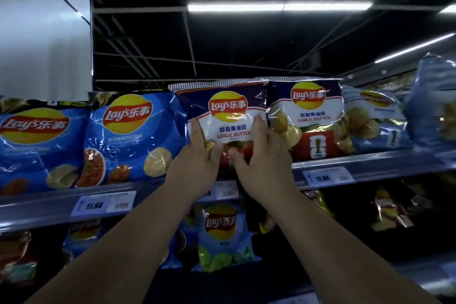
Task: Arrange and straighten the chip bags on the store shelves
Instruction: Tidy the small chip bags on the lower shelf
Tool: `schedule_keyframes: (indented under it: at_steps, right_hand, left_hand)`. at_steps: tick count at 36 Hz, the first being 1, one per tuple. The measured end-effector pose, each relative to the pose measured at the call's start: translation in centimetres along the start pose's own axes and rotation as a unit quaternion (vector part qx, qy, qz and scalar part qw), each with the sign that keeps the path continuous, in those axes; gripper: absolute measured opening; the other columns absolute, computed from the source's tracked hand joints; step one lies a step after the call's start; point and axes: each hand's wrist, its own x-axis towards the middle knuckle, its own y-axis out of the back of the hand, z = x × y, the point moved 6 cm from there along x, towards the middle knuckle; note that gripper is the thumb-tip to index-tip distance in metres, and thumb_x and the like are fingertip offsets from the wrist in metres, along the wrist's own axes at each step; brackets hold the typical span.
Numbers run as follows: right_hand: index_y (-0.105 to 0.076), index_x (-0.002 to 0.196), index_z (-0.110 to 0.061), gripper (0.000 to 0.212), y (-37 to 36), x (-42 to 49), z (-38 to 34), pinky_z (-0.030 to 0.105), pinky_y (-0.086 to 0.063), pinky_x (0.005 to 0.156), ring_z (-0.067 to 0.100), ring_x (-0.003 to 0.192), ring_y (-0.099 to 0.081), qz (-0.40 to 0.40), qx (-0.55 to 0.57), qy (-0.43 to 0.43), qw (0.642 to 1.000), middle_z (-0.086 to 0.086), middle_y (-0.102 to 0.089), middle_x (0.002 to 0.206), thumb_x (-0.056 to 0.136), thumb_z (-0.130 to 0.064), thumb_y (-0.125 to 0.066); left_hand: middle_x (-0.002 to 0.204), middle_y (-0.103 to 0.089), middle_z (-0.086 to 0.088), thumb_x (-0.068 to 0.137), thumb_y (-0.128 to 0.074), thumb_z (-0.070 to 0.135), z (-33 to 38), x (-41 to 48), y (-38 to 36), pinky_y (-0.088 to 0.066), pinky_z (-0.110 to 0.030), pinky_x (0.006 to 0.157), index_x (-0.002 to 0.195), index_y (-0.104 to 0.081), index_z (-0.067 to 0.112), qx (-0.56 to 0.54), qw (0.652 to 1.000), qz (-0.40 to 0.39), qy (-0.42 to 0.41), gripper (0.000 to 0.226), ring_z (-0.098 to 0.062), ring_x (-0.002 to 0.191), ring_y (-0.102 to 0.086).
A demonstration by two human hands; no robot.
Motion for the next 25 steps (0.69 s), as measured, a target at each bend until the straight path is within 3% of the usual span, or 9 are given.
schedule_keyframes:
  at_steps: [3,5,8,11,14,19,25]
  right_hand:
    - [-0.002,0.158,-0.031,0.089,2.1,0.1,0.6,0.055,-0.021,0.117,0.036,0.147,-0.019,0.073,-0.024,0.013,0.997,0.014,-0.020,0.161,0.092,-0.062,-0.053]
    - [-0.005,0.158,-0.029,0.090,3.9,0.5,1.8,0.055,-0.015,0.119,0.036,0.149,-0.013,0.127,-0.040,0.003,0.991,0.016,-0.015,0.163,0.091,-0.062,-0.057]
    - [0.003,0.158,-0.028,0.109,6.2,1.8,4.9,0.056,-0.005,0.121,0.039,0.153,-0.002,0.144,-0.046,-0.081,0.985,0.020,-0.001,0.165,0.083,-0.068,-0.065]
    - [0.018,0.157,-0.028,0.134,7.5,3.2,8.2,0.058,-0.003,0.123,0.040,0.154,0.006,0.094,-0.019,-0.200,0.975,0.022,0.008,0.166,0.069,-0.078,-0.071]
    - [0.024,0.155,-0.028,0.146,7.1,3.6,10.4,0.063,-0.010,0.121,0.040,0.154,-0.006,0.039,-0.040,-0.233,0.971,0.022,0.002,0.166,0.060,-0.085,-0.071]
    - [0.012,0.156,-0.029,0.136,6.3,3.1,11.4,0.064,-0.029,0.113,0.043,0.143,-0.029,0.038,-0.056,-0.210,0.975,0.020,-0.021,0.158,0.063,-0.081,-0.072]
    - [0.001,0.158,-0.026,0.125,6.7,2.2,11.2,0.061,-0.028,0.113,0.042,0.138,-0.034,0.100,-0.065,-0.166,0.979,0.020,-0.031,0.151,0.070,-0.071,-0.075]
  left_hand:
    - [0.145,-0.044,-0.015,0.100,-0.034,0.055,0.8,-0.9,0.1,-0.042,-0.048,0.095,0.154,0.020,0.034,-0.035,0.999,0.012,-0.021,0.079,-0.034,0.121,-0.053]
    - [0.161,-0.017,-0.015,0.100,-0.039,0.054,1.4,-1.5,0.1,-0.039,-0.052,0.103,0.155,0.021,0.031,-0.031,0.999,0.022,-0.036,0.083,-0.037,0.137,-0.039]
    - [0.166,0.008,-0.014,0.099,-0.042,0.054,1.9,-1.9,0.4,-0.027,-0.053,0.114,0.156,0.019,0.029,-0.028,0.999,0.030,-0.034,0.087,-0.039,0.150,-0.015]
    - [0.166,0.002,-0.013,0.098,-0.041,0.056,1.7,-1.9,0.5,-0.031,-0.054,0.109,0.155,0.019,0.031,-0.018,0.999,0.026,-0.012,0.087,-0.041,0.146,-0.025]
    - [0.165,-0.005,-0.013,0.098,-0.042,0.055,1.8,-1.9,0.6,-0.034,-0.057,0.106,0.155,0.019,0.032,-0.015,1.000,0.023,-0.015,0.086,-0.044,0.141,-0.033]
    - [0.164,-0.010,-0.013,0.098,-0.043,0.055,1.7,-2.0,0.5,-0.036,-0.057,0.106,0.155,0.017,0.032,-0.011,0.999,0.029,-0.016,0.086,-0.044,0.139,-0.037]
    - [0.165,-0.005,-0.016,0.097,-0.044,0.055,1.7,-2.3,0.6,-0.034,-0.054,0.109,0.156,0.017,0.030,-0.004,0.999,0.044,-0.030,0.088,-0.044,0.142,-0.031]
